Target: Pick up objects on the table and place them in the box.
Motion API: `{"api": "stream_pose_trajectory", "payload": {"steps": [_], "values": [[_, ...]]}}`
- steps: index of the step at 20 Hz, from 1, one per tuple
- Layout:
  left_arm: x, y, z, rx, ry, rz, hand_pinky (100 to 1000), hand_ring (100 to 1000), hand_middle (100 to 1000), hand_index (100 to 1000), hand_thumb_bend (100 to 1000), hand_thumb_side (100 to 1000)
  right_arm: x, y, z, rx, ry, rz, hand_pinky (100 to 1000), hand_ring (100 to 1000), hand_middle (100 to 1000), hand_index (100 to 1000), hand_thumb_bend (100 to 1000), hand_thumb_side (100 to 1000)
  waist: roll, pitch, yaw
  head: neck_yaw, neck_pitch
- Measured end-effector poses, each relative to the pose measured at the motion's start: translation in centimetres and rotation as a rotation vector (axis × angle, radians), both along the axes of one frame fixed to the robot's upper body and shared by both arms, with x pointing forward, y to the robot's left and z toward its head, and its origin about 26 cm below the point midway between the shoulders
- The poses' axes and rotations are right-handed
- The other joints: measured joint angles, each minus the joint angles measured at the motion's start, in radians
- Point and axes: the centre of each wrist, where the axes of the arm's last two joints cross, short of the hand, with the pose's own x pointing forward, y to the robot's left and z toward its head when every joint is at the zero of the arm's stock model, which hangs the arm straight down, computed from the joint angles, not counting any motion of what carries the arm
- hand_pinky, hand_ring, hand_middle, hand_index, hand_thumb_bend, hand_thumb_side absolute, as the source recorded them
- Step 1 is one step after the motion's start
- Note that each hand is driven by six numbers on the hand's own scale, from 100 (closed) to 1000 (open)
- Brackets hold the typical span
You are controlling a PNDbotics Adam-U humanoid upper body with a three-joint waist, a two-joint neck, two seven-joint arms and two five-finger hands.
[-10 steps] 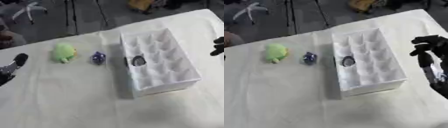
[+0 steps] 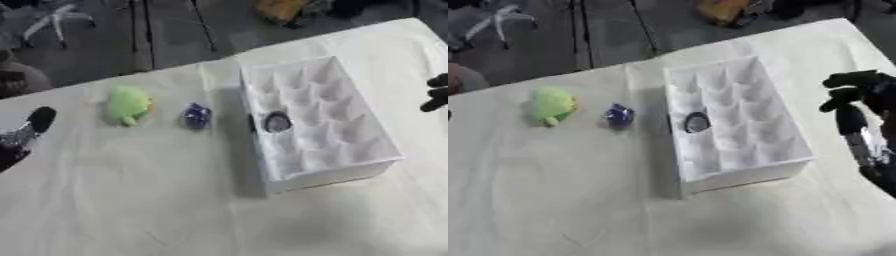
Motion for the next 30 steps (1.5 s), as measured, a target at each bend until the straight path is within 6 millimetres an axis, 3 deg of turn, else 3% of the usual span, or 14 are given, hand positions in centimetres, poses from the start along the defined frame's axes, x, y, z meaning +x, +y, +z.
{"api": "stream_pose_trajectory", "payload": {"steps": [9, 14, 19, 23, 30], "values": [[0.0, 0.0, 0.0, 0.006, 0.002, 0.005, 957, 731, 819, 872, 768, 427, 0.0, 0.0, 0.0, 0.000, 0.000, 0.000, 751, 577, 706, 815, 280, 742, 0.000, 0.000, 0.000, 0.000, 0.000], [1.1, 1.0, 1.4, 0.114, 0.045, 0.067, 913, 737, 827, 879, 758, 456, 0.0, 0.0, 0.0, 0.000, 0.000, 0.000, 752, 577, 706, 815, 281, 742, 0.000, 0.000, -0.002, 0.000, 0.000], [4.2, 3.4, 2.5, 0.313, 0.200, 0.193, 897, 746, 839, 893, 779, 510, 0.0, 0.0, 0.0, -0.003, 0.003, 0.002, 752, 577, 706, 815, 280, 743, 0.000, 0.000, -0.012, 0.007, 0.000], [7.4, 4.9, 2.8, 0.498, 0.320, 0.226, 866, 763, 846, 906, 861, 534, 0.0, 0.2, -0.1, -0.009, 0.009, 0.010, 752, 577, 706, 816, 280, 743, 0.000, -0.001, -0.024, 0.016, 0.003], [11.7, 5.9, 3.3, 0.847, 0.451, 0.218, 827, 799, 849, 917, 951, 587, 0.0, 0.5, -0.2, -0.023, 0.020, 0.031, 752, 576, 706, 816, 280, 743, 0.000, -0.006, -0.056, 0.035, 0.012]]}}
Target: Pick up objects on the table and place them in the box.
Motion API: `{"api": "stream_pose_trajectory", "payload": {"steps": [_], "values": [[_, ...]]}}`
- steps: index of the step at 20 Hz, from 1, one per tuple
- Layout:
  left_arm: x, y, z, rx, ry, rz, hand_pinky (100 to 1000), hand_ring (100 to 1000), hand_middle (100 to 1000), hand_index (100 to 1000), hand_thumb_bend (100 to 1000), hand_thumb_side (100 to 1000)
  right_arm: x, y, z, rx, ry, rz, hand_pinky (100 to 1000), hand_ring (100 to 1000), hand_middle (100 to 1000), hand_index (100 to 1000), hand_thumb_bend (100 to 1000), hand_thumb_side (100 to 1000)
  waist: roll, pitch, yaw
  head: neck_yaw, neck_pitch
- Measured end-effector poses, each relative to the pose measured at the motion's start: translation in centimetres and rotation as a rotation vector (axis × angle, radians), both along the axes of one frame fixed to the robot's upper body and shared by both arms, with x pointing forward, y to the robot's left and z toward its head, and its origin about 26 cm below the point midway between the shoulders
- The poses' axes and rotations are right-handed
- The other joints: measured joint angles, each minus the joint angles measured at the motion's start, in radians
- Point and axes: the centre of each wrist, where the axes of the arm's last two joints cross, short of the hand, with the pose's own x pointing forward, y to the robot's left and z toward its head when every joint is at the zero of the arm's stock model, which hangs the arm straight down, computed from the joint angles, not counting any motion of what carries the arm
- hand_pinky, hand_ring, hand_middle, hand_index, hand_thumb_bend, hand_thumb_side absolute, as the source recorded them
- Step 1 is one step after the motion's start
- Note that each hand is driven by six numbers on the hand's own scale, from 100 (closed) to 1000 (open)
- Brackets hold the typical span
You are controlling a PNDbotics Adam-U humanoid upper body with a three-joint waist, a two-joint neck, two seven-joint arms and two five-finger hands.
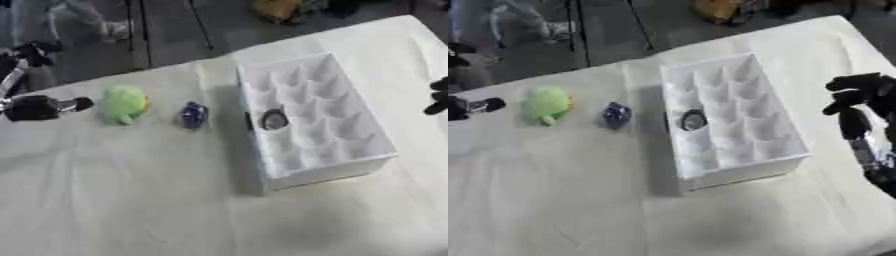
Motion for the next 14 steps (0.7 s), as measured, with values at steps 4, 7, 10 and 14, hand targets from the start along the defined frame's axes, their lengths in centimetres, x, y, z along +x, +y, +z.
{"api": "stream_pose_trajectory", "payload": {"steps": [4, 7, 10, 14], "values": [[1.6, 0.1, 0.1, 0.152, 0.088, 0.009, 816, 807, 838, 910, 981, 588, 0.1, 0.2, 0.1, -0.005, 0.000, 0.014, 752, 576, 706, 816, 280, 743, 0.000, -0.003, -0.016, 0.009, 0.006], [2.5, 0.2, -0.1, 0.233, 0.147, 0.036, 815, 809, 840, 909, 989, 594, 0.1, 0.3, 0.1, -0.011, 0.003, 0.024, 752, 576, 706, 816, 280, 742, 0.001, -0.007, -0.036, 0.018, 0.006], [3.4, -0.3, -0.9, 0.273, 0.193, 0.050, 809, 809, 836, 904, 1000, 595, 0.2, 0.5, 0.3, -0.021, 0.001, 0.035, 752, 575, 706, 816, 281, 741, 0.010, -0.007, -0.051, 0.026, 0.006], [4.0, -0.4, -2.6, 0.289, 0.235, 0.075, 814, 807, 836, 903, 1000, 603, 0.2, 0.6, 0.4, -0.026, 0.000, 0.048, 752, 575, 705, 816, 279, 741, 0.014, -0.007, -0.067, 0.033, 0.006]]}}
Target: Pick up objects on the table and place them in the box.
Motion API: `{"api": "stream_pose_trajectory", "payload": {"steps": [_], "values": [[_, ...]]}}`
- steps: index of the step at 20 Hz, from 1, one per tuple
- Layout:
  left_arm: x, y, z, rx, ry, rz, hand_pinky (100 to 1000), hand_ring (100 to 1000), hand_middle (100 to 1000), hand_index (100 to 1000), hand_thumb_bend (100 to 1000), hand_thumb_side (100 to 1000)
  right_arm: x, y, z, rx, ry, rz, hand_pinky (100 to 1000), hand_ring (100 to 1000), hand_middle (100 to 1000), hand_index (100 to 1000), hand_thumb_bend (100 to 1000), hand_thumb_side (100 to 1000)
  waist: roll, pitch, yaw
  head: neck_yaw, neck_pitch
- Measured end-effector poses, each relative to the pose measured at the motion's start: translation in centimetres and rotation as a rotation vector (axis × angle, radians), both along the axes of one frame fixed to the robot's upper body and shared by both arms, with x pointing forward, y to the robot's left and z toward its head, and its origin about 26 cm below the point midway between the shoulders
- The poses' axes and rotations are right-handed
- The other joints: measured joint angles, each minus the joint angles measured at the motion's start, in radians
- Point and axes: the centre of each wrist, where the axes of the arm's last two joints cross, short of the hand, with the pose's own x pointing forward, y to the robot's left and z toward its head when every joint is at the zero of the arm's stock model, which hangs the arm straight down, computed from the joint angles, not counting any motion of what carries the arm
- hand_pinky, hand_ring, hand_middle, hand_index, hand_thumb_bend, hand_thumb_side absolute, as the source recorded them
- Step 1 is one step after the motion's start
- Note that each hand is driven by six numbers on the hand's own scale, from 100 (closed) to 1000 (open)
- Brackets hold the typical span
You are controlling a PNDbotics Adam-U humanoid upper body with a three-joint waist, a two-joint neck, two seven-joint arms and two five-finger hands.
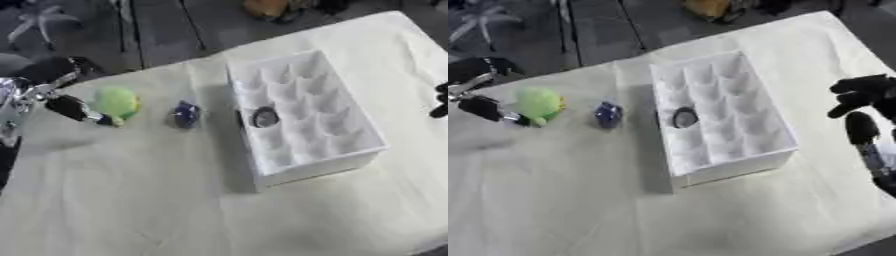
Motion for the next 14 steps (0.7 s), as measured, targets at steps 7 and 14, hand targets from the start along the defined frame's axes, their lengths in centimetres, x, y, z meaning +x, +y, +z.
{"api": "stream_pose_trajectory", "payload": {"steps": [7, 14], "values": [[0.2, 0.3, -2.1, -0.004, -0.028, 0.063, 780, 781, 808, 883, 944, 570, 0.0, 0.1, 0.1, -0.004, 0.001, 0.006, 751, 574, 705, 816, 280, 738, 0.011, 0.000, -0.007, 0.001, 0.000], [0.3, 0.3, -3.2, -0.009, -0.205, 0.126, 773, 774, 800, 873, 875, 559, 0.0, 0.2, 0.0, -0.007, 0.004, 0.008, 751, 573, 704, 816, 279, 737, 0.017, 0.000, -0.016, 0.001, 0.000]]}}
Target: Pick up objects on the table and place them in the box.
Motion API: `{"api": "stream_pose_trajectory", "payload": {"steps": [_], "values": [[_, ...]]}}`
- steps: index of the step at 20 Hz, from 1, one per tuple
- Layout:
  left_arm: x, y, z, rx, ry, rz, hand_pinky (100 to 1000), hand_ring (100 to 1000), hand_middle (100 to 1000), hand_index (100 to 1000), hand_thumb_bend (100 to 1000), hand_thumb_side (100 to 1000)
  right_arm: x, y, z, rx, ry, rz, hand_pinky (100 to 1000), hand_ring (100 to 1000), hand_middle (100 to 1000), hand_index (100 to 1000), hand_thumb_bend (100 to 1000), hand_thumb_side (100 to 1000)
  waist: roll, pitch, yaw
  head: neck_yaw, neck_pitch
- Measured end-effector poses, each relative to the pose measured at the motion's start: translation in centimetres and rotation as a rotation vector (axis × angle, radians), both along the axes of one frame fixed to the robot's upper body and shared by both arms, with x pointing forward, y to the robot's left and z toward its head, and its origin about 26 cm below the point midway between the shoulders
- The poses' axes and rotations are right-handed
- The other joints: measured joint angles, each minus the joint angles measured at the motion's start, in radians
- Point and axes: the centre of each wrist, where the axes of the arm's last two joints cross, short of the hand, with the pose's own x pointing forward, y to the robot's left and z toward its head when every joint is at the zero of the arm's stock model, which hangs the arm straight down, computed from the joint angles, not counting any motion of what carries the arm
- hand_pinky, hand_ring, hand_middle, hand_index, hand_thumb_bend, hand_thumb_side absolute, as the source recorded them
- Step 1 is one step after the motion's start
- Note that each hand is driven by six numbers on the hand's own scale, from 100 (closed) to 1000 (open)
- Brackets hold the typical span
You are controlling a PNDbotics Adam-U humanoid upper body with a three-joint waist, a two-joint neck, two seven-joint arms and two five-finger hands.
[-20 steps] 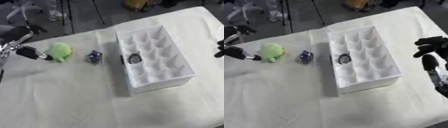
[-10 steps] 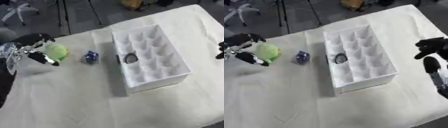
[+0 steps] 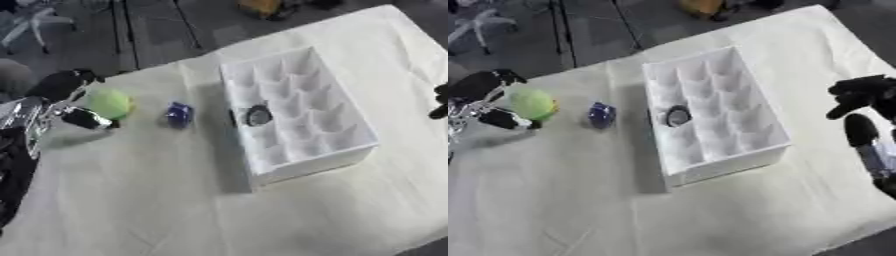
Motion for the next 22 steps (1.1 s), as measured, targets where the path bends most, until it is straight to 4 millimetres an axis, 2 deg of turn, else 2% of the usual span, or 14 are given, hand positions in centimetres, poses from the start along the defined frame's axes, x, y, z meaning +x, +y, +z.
{"api": "stream_pose_trajectory", "payload": {"steps": [10, 11, 15, 16, 18, 19, 20, 22], "values": [[-0.1, 0.1, -1.9, 0.017, 0.083, 0.023, 762, 756, 768, 835, 771, 563, 0.0, 0.0, 0.0, -0.002, 0.002, 0.000, 751, 573, 704, 817, 274, 736, 0.006, 0.000, -0.007, -0.002, -0.001], [-0.1, 0.1, -2.0, 0.017, 0.090, 0.028, 736, 702, 698, 767, 673, 511, 0.0, 0.0, 0.0, -0.002, 0.001, 0.000, 751, 573, 704, 817, 272, 737, 0.006, 0.000, -0.007, -0.003, -0.001], [-0.1, 0.1, -2.3, 0.012, 0.078, 0.058, 686, 582, 557, 655, 470, 388, 0.0, 0.0, 0.1, -0.002, -0.001, 0.001, 751, 573, 704, 817, 270, 737, 0.008, 0.000, -0.008, -0.004, -0.001], [-0.1, 0.1, -2.4, 0.010, 0.064, 0.070, 667, 535, 506, 600, 408, 346, 0.0, 0.0, 0.1, -0.002, -0.001, 0.001, 751, 573, 704, 817, 270, 737, 0.009, 0.000, -0.009, -0.005, -0.001], [-0.2, 0.2, -2.6, 0.003, 0.031, 0.094, 641, 465, 430, 510, 238, 272, 0.0, 0.0, 0.1, -0.002, -0.001, 0.001, 751, 573, 704, 817, 269, 737, 0.009, 0.000, -0.010, -0.005, -0.001], [-0.3, 0.3, -2.7, -0.006, 0.011, 0.106, 637, 454, 411, 491, 195, 255, 0.0, 0.0, 0.1, -0.002, -0.001, 0.001, 751, 573, 704, 817, 269, 737, 0.009, 0.000, -0.010, -0.006, -0.001], [-0.3, 0.3, -2.8, -0.016, -0.008, 0.114, 630, 410, 361, 440, 100, 229, 0.0, 0.0, 0.1, -0.002, -0.001, 0.001, 751, 573, 704, 817, 268, 737, 0.009, 0.000, -0.010, -0.007, -0.001], [-0.3, 0.4, -2.8, -0.053, -0.056, 0.122, 651, 399, 354, 432, 100, 262, 0.0, 0.0, 0.1, -0.002, -0.001, 0.001, 751, 574, 704, 817, 266, 738, 0.009, 0.000, -0.009, -0.008, -0.001]]}}
